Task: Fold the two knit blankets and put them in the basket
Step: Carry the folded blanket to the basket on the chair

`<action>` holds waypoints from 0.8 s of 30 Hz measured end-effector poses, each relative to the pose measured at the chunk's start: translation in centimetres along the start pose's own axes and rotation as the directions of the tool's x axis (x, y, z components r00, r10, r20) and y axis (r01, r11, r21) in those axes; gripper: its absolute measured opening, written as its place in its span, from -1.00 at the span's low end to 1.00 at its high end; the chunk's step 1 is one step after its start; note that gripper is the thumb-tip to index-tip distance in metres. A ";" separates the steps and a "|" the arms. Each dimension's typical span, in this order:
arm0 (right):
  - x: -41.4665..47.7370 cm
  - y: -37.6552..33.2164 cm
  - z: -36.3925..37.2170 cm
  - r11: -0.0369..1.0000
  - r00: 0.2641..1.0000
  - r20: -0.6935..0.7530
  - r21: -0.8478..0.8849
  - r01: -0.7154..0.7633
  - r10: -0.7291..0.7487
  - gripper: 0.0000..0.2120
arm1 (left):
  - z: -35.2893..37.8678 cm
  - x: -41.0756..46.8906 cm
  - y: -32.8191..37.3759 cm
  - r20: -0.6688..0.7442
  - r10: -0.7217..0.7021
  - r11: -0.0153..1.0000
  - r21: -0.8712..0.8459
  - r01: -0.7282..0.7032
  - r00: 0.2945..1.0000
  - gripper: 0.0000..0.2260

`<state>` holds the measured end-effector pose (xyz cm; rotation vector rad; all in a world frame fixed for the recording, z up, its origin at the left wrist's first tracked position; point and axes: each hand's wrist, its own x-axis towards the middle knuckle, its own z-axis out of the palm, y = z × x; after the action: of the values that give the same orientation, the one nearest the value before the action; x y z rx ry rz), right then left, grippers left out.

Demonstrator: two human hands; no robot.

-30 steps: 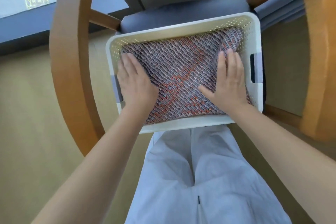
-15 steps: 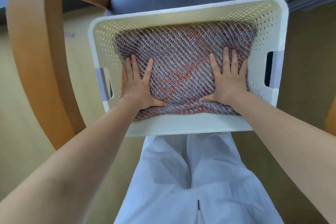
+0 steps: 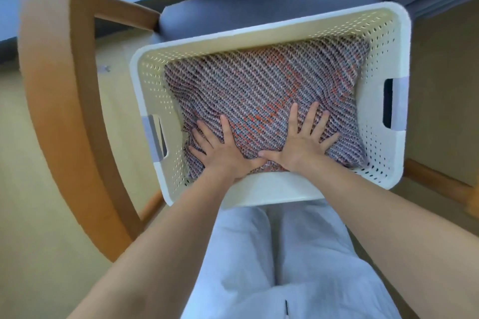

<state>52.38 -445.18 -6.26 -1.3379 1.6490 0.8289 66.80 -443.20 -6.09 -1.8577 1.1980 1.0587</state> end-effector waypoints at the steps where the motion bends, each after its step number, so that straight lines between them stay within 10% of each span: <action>1: 0.2 -0.1 0.0 1.000 1.000 -0.001 -0.004 -0.010 0.010 0.27 | -0.1 0.3 0.1 -0.001 0.002 1.000 0.017 -0.002 1.000 0.24; 6: -0.9 0.3 -0.5 1.000 1.000 -0.013 0.011 0.023 -0.023 0.19 | -1.8 -0.4 -0.2 0.115 0.025 0.991 0.125 -0.039 0.993 0.26; 10: -5.8 1.7 -1.3 0.952 0.973 -0.223 0.280 0.119 -0.056 -0.40 | -6.8 -1.9 -1.1 0.317 0.062 0.941 0.298 -0.161 0.946 0.15; 15: -16.1 4.1 1.9 0.828 0.872 -0.489 0.489 0.275 -0.001 -0.74 | -8.6 -8.3 -0.5 -0.062 0.522 0.805 0.364 -0.468 0.851 -0.58; 24: -35.9 5.9 20.3 0.426 0.784 -0.313 0.902 0.069 0.535 -0.81 | 5.7 -25.9 0.4 0.456 0.799 0.027 0.624 -0.781 0.393 -0.68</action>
<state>53.55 -410.85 17.25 -0.5332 2.2943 -0.4420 58.53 -428.59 14.45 -0.3085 2.3667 0.7197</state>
